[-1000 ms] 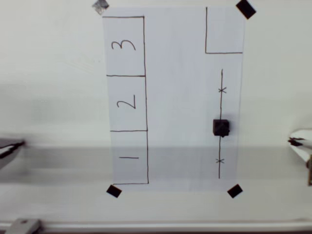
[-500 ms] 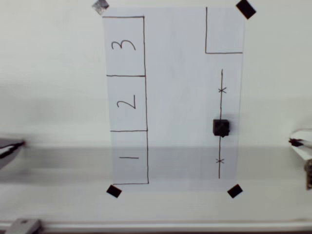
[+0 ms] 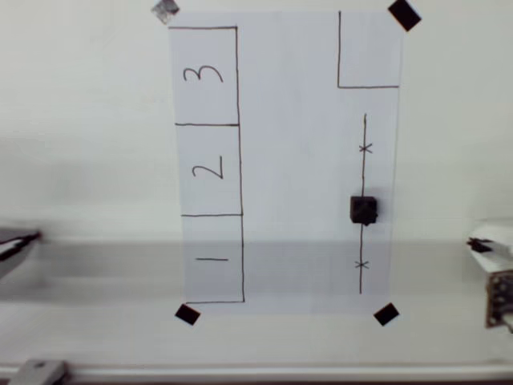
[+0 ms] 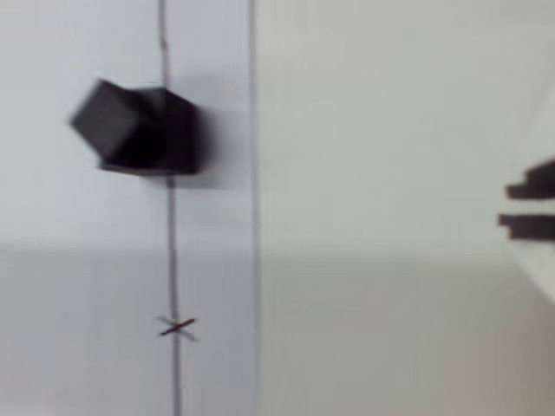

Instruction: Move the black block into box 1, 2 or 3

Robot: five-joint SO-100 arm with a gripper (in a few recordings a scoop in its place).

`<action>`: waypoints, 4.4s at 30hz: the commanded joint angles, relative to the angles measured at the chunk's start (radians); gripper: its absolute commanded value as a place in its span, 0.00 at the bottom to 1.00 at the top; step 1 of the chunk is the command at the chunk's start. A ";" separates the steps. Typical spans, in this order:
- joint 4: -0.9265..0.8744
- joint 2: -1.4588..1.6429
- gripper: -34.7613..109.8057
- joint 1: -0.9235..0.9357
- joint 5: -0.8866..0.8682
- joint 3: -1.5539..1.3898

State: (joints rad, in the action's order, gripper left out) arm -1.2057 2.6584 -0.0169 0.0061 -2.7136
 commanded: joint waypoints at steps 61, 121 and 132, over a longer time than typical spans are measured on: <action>0.130 -1.132 0.45 0.029 0.095 0.882; 0.268 -1.083 0.24 0.025 -0.008 0.853; 0.268 -1.089 0.24 0.034 -0.026 1.017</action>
State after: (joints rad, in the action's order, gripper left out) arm -0.9342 1.4742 0.0077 0.0000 -1.7886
